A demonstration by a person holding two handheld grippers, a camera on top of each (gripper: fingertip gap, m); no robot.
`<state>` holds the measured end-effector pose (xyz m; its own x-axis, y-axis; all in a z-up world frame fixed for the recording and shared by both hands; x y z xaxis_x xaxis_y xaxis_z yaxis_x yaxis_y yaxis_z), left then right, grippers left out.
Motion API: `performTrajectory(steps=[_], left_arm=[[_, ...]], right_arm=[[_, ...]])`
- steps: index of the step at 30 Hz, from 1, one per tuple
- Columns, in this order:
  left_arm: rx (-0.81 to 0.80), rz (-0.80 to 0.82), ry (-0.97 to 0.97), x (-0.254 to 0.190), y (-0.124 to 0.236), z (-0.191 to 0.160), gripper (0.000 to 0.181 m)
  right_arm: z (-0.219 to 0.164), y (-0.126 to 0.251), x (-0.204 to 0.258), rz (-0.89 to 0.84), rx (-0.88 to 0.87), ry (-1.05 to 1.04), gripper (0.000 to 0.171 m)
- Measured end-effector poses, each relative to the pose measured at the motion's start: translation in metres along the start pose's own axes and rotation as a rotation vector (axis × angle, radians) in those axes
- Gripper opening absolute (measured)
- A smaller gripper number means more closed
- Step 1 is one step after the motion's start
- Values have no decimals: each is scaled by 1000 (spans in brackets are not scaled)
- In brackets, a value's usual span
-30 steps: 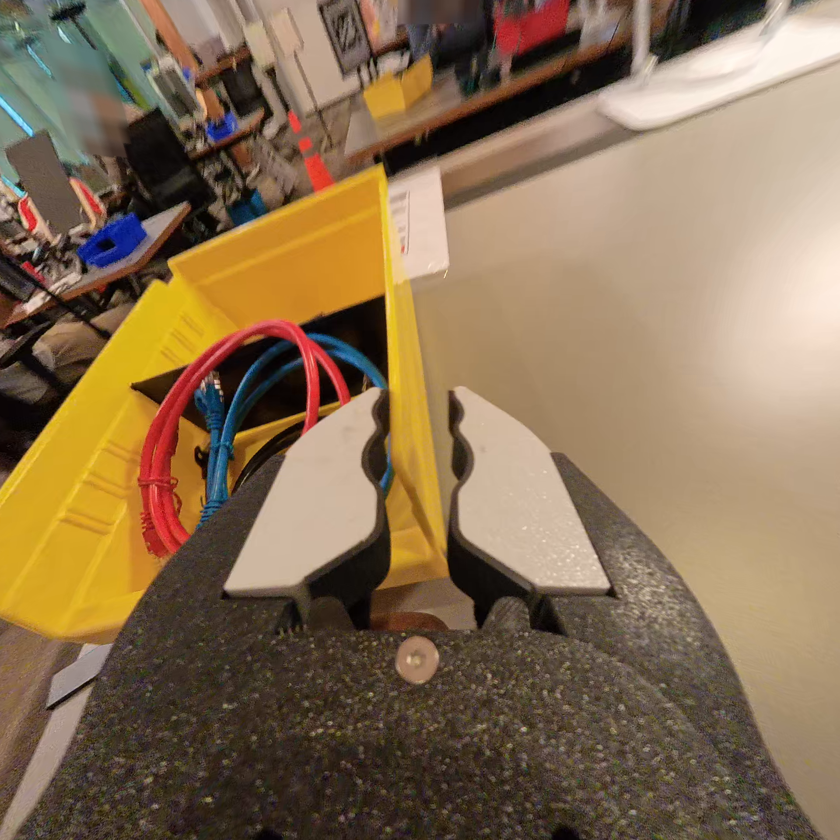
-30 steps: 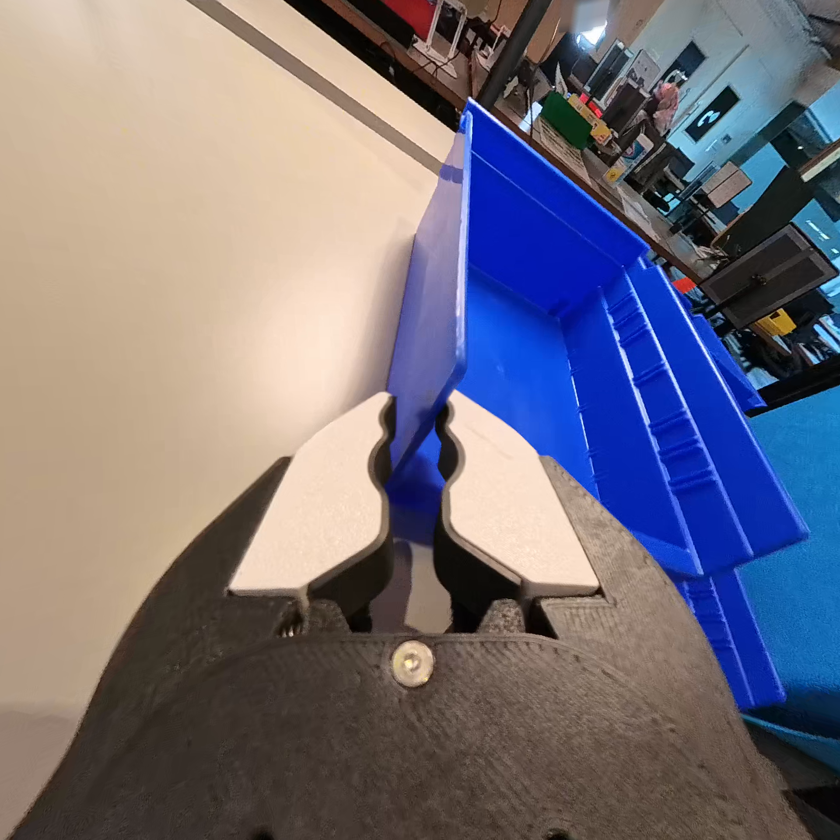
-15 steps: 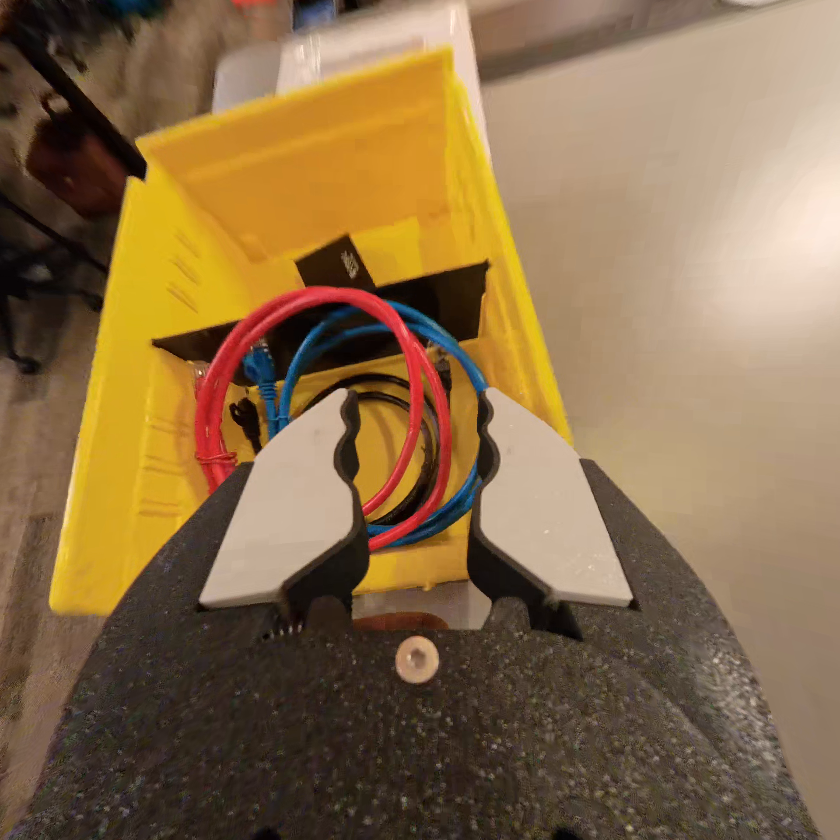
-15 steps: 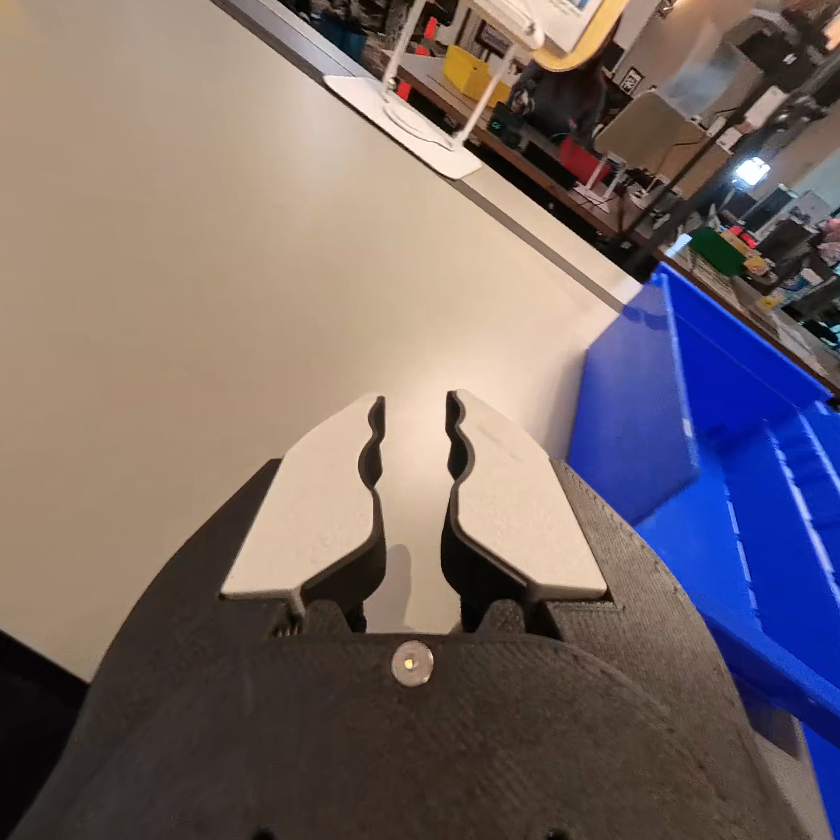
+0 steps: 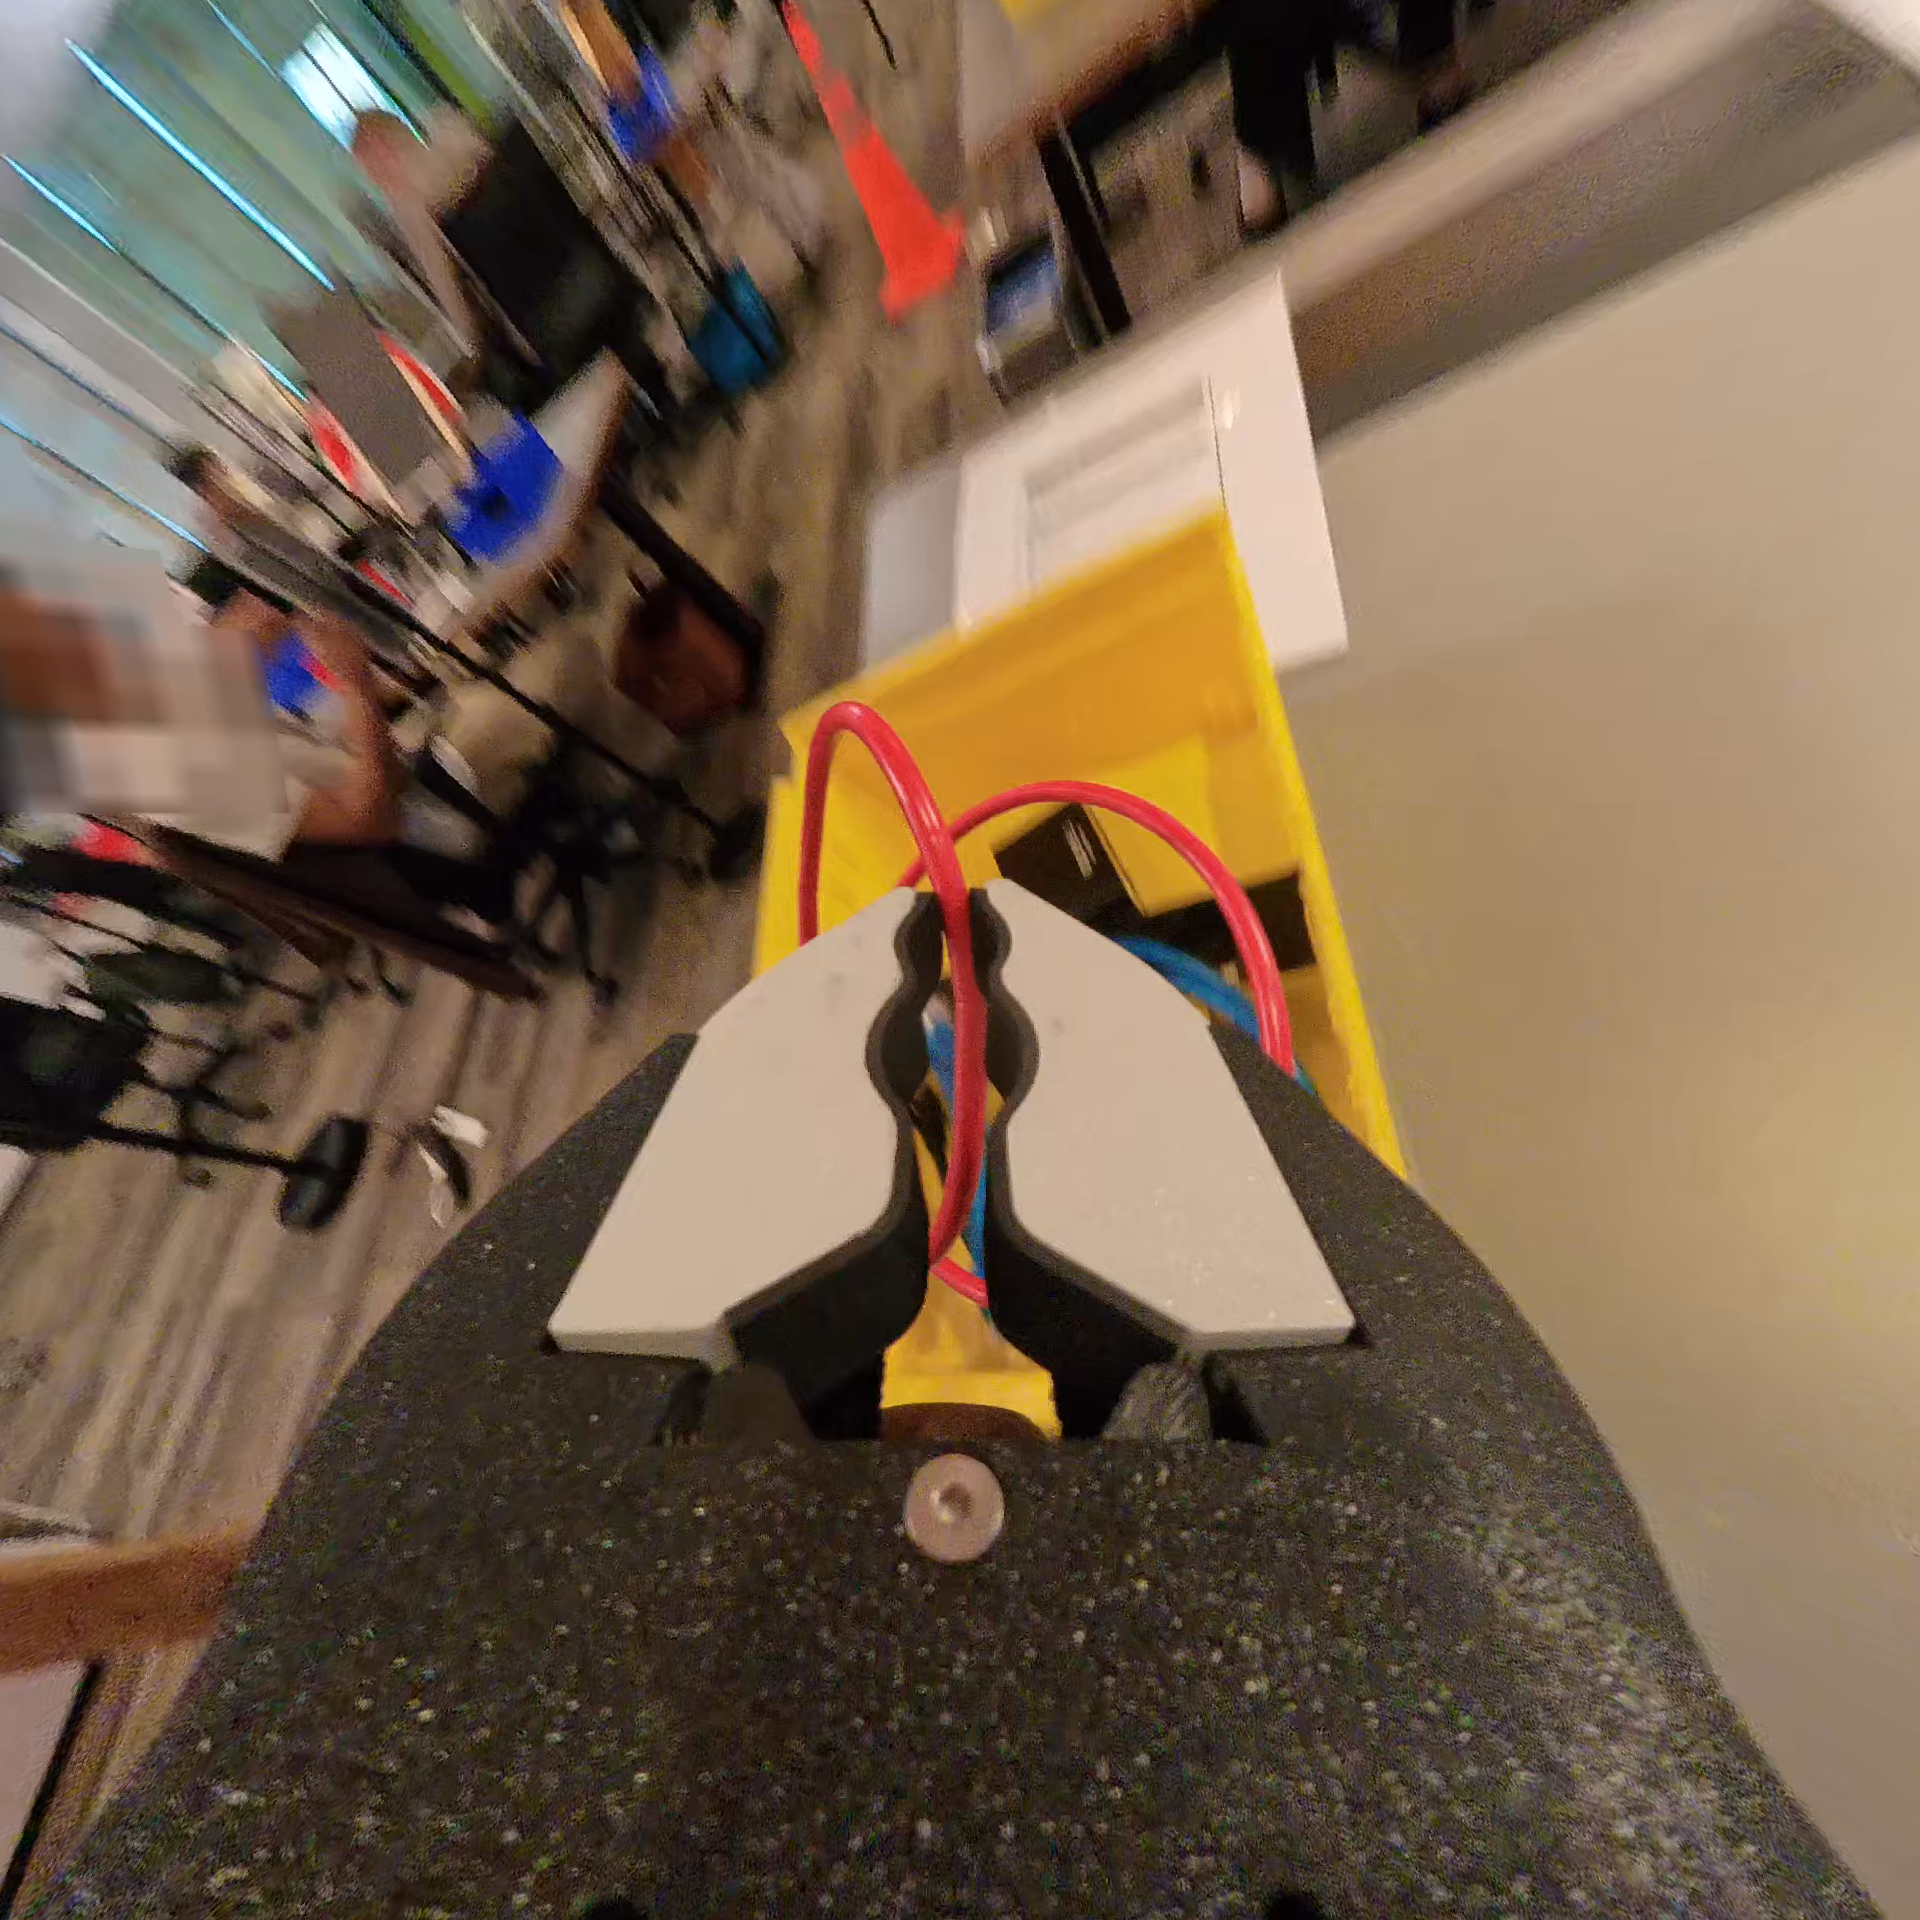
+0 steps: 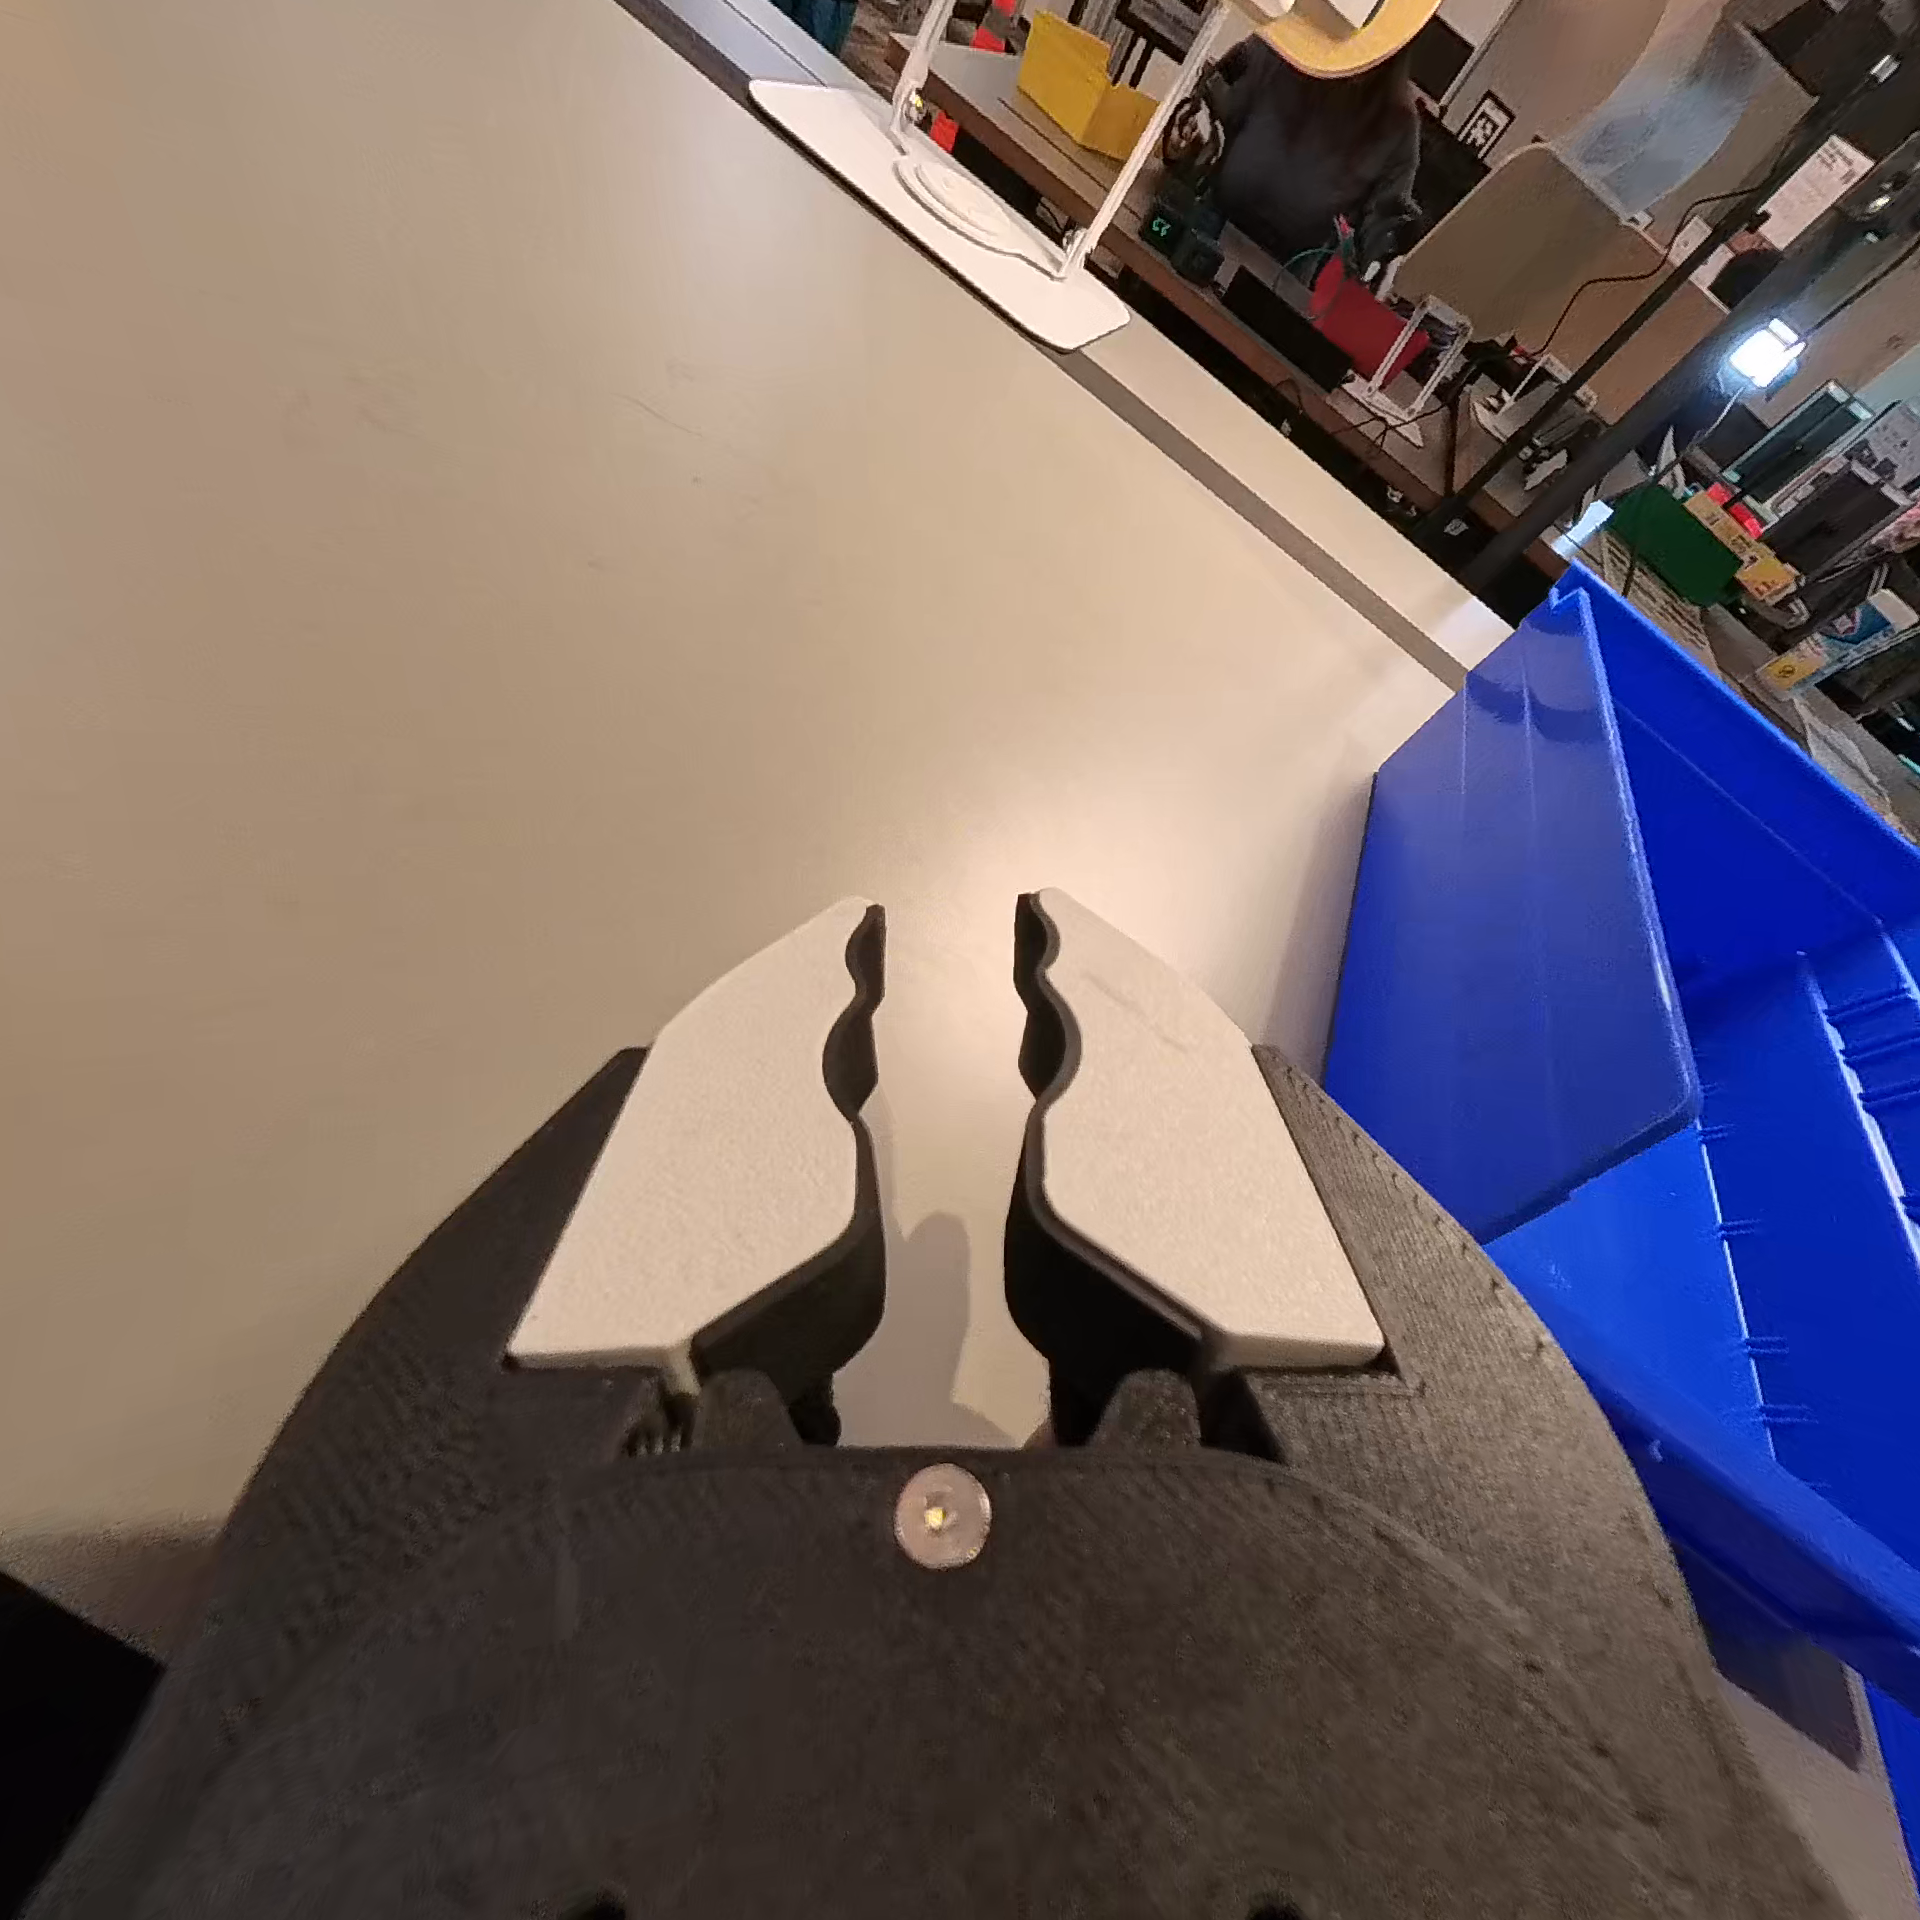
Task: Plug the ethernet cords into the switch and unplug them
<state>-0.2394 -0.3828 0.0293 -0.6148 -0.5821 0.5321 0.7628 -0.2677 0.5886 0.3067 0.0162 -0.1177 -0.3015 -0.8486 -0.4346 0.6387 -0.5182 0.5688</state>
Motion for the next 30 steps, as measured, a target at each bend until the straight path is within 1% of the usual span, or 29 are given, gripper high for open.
performTrajectory(steps=[2,4,5,7,9,11,13,14,17,20,22,24,25,26,27,28,30], left_arm=[[-149,72,-25,5,47,36,6],[-309,110,-77,-4,101,73,6],[-377,94,-106,-14,127,90,6],[-485,10,-173,-46,171,116,6],[-544,-52,-236,-80,201,134,6],[-558,-102,-304,-116,213,143,6],[-547,-172,-356,-156,209,146,6],[-535,-217,-379,-178,200,144,6],[-453,-372,-441,-250,154,126,6],[-337,-540,-491,-320,103,94,6],[-321,-660,-490,-357,87,78,6],[-291,-730,-484,-376,80,67,7],[-278,-756,-502,-382,78,62,11],[-281,-802,-511,-386,82,58,27],[-290,-853,-506,-386,88,56,39],[-305,-902,-492,-381,96,56,45],[-363,-965,-438,-357,111,63,47]], right_arm=[[0,-1,1,-6,4,11,24],[0,-2,2,-13,8,23,24],[0,-2,2,-17,8,30,24],[0,-2,4,-28,6,45,23],[0,-2,5,-41,9,63,23],[0,-3,7,-54,16,84,23],[0,-4,8,-70,20,104,23],[0,-3,9,-76,19,114,23],[0,-3,11,-86,14,134,23],[-1,-4,13,-72,22,140,23],[-2,-6,14,-56,35,143,24],[-3,-8,16,-40,54,146,25],[-4,-10,17,-33,64,151,25],[-4,-11,18,-29,70,157,25],[-5,-12,18,-25,76,163,26],[-5,-14,19,-20,82,169,26],[-4,-17,20,-6,86,177,26]])
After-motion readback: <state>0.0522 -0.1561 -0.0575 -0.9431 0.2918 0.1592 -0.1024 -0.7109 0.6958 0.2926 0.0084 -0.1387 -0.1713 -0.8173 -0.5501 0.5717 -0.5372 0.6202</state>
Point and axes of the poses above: each gripper's, where its closed fingertips meet, y back along the fingers, z out of its top, x = y × z across the jaws, the point moved 1 cm from there along y, back along the fingers, and after that the axes turned 15 degrees about x, right-handed, at the moved point
